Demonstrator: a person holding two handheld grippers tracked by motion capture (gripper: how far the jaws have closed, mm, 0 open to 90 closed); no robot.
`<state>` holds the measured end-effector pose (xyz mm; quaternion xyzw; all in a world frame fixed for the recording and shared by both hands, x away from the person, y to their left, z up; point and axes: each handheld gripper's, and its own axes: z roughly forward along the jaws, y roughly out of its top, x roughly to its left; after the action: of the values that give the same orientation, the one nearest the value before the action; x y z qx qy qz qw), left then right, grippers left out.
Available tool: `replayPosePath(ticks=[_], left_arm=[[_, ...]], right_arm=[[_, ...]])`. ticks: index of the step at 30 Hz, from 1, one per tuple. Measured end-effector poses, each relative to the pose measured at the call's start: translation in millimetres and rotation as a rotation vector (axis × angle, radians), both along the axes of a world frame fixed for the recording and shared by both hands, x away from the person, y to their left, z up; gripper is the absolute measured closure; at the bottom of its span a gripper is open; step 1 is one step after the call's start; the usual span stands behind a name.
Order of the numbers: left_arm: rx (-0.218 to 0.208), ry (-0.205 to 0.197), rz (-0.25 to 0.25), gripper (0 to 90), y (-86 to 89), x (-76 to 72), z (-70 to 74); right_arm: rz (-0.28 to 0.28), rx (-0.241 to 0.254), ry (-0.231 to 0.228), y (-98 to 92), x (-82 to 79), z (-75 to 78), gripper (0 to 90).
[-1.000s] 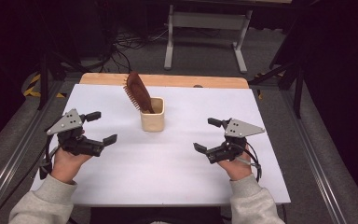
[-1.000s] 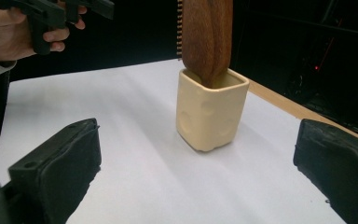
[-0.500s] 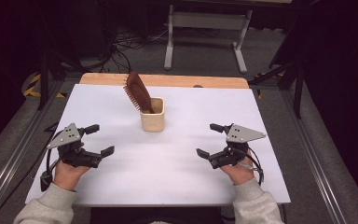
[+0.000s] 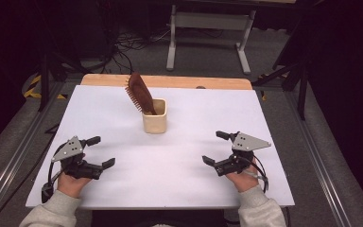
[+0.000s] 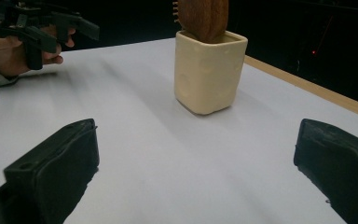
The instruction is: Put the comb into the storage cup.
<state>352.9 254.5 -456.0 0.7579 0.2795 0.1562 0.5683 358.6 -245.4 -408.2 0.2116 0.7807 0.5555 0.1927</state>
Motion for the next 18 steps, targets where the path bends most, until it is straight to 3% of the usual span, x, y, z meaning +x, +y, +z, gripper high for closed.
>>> replayPosePath(ticks=[5,10,18], left_arm=[[-0.029,0.016,0.031,0.0,2.4,1.2,-6.5],[-0.023,0.008,0.047,0.0,3.2,1.0,-7.3],[-0.015,-0.001,0.052,0.0,1.9,0.1,-6.6]], right_arm=[[-0.043,0.002,-0.015,-5.7,-4.2,-14.9,0.7],[-0.048,-0.001,0.011,-8.6,-3.9,-26.4,0.7],[-0.044,0.010,0.007,-9.1,-5.1,-26.9,0.7]])
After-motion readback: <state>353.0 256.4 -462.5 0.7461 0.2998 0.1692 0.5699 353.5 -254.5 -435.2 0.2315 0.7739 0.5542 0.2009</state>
